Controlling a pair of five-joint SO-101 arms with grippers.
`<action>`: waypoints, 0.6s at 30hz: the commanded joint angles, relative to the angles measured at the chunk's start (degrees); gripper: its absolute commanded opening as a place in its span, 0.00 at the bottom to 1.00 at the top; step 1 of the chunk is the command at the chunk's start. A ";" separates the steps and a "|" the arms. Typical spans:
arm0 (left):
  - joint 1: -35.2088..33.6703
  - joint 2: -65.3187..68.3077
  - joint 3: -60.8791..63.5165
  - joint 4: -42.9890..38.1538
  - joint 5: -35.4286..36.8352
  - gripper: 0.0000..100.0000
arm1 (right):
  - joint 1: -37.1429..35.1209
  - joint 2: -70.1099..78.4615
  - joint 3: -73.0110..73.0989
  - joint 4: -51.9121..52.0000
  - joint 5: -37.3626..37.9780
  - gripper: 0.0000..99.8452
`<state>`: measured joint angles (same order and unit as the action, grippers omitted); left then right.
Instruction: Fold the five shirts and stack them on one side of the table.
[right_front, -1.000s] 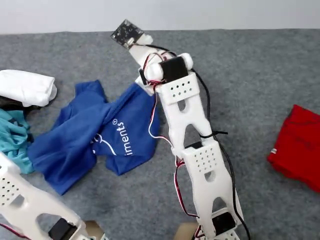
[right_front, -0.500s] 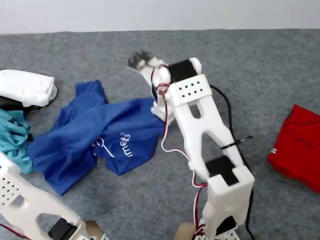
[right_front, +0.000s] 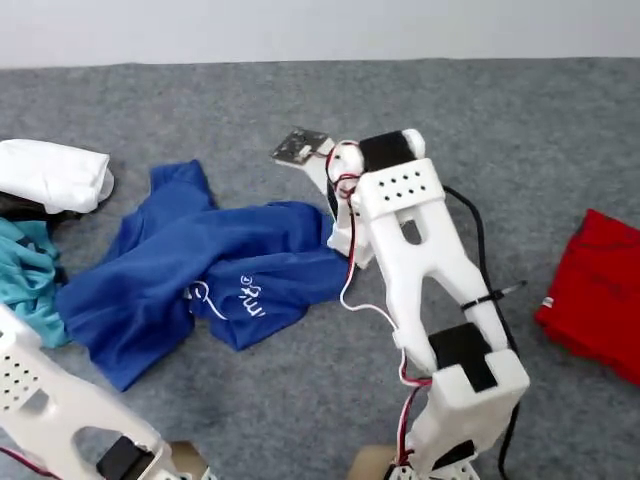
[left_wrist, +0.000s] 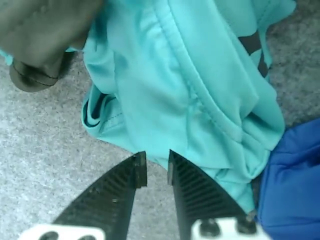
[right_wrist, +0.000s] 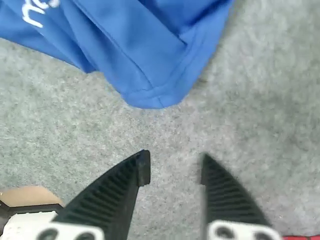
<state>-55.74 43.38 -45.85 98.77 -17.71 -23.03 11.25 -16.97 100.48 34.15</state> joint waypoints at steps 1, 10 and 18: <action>0.70 -1.23 -0.66 -0.44 0.53 0.08 | -2.68 -4.53 -4.40 2.24 0.88 0.26; 2.90 -1.23 -0.75 -0.44 0.53 0.08 | -6.02 2.51 -4.66 2.07 19.43 0.26; 3.16 -1.23 -0.75 -0.53 0.53 0.08 | -5.41 8.92 -4.66 0.66 27.60 0.26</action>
<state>-52.75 43.38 -45.85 98.77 -17.71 -29.10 19.60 -17.05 100.48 60.00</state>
